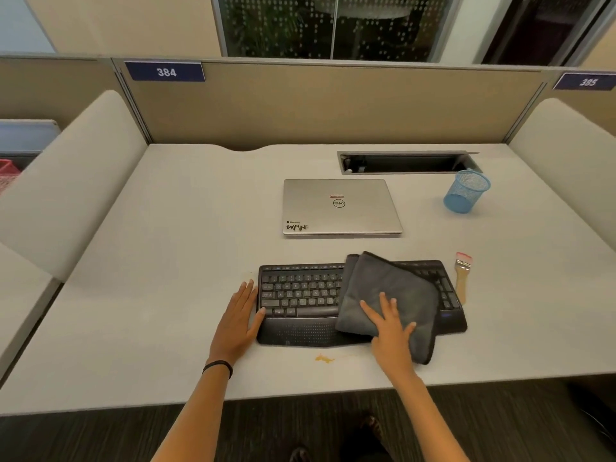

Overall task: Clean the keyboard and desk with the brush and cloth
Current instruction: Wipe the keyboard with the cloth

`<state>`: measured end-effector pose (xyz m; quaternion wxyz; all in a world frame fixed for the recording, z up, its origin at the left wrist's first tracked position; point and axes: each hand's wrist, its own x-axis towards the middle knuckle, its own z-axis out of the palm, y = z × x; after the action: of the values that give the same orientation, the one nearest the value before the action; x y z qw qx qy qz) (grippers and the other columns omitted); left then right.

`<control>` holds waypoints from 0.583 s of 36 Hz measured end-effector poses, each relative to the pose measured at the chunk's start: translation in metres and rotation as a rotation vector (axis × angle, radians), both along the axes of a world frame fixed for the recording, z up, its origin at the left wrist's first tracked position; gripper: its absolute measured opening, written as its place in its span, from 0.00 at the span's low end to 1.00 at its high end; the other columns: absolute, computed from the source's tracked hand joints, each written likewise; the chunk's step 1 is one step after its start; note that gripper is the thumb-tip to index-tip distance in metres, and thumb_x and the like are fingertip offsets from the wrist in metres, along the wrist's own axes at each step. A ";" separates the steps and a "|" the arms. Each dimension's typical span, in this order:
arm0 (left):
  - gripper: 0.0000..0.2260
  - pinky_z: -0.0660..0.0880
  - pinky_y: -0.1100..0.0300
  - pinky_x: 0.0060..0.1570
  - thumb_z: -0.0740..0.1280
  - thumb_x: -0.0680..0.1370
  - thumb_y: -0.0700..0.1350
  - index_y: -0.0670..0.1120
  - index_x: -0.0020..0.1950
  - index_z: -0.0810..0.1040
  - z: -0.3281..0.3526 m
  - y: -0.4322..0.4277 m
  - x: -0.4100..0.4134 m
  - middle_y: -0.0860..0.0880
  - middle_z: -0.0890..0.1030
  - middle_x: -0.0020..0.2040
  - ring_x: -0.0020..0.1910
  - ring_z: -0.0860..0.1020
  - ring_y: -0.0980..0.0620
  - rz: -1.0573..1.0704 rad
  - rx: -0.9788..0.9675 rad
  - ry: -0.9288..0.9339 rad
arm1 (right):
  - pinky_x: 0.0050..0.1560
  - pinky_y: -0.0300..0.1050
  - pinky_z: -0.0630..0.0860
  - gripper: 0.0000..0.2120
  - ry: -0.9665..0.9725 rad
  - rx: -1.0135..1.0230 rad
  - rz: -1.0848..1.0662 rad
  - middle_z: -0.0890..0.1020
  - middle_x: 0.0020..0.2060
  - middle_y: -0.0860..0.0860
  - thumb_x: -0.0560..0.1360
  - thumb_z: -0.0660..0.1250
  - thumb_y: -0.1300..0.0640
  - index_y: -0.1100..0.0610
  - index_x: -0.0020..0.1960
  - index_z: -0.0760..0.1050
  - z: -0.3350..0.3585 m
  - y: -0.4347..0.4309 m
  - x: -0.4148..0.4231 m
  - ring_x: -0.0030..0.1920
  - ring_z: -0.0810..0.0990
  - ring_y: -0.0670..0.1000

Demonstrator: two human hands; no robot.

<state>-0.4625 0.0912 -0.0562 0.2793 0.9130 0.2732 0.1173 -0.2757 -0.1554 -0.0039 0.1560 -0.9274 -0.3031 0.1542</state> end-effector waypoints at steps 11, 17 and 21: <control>0.34 0.41 0.65 0.71 0.42 0.73 0.72 0.57 0.75 0.48 0.003 -0.003 0.000 0.59 0.47 0.75 0.73 0.43 0.64 0.028 -0.074 -0.007 | 0.67 0.61 0.28 0.35 -0.018 -0.058 0.718 0.43 0.76 0.45 0.74 0.58 0.69 0.41 0.73 0.56 0.002 0.041 -0.047 0.74 0.36 0.47; 0.35 0.38 0.70 0.70 0.39 0.73 0.73 0.55 0.74 0.46 0.004 -0.005 -0.002 0.58 0.46 0.75 0.74 0.42 0.64 0.012 -0.035 0.017 | 0.70 0.57 0.28 0.35 0.000 0.000 0.714 0.47 0.75 0.40 0.73 0.56 0.72 0.40 0.71 0.61 -0.002 0.017 -0.018 0.71 0.35 0.40; 0.34 0.36 0.71 0.69 0.38 0.74 0.71 0.55 0.75 0.47 0.004 -0.005 -0.002 0.58 0.46 0.75 0.73 0.40 0.66 0.009 -0.012 0.028 | 0.71 0.58 0.31 0.37 0.005 0.013 0.586 0.47 0.73 0.37 0.72 0.57 0.72 0.35 0.68 0.60 -0.001 -0.010 0.012 0.72 0.37 0.39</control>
<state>-0.4648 0.0864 -0.0517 0.2805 0.9116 0.2818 0.1042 -0.2632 -0.1656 -0.0049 0.1117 -0.7988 -0.5587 0.1930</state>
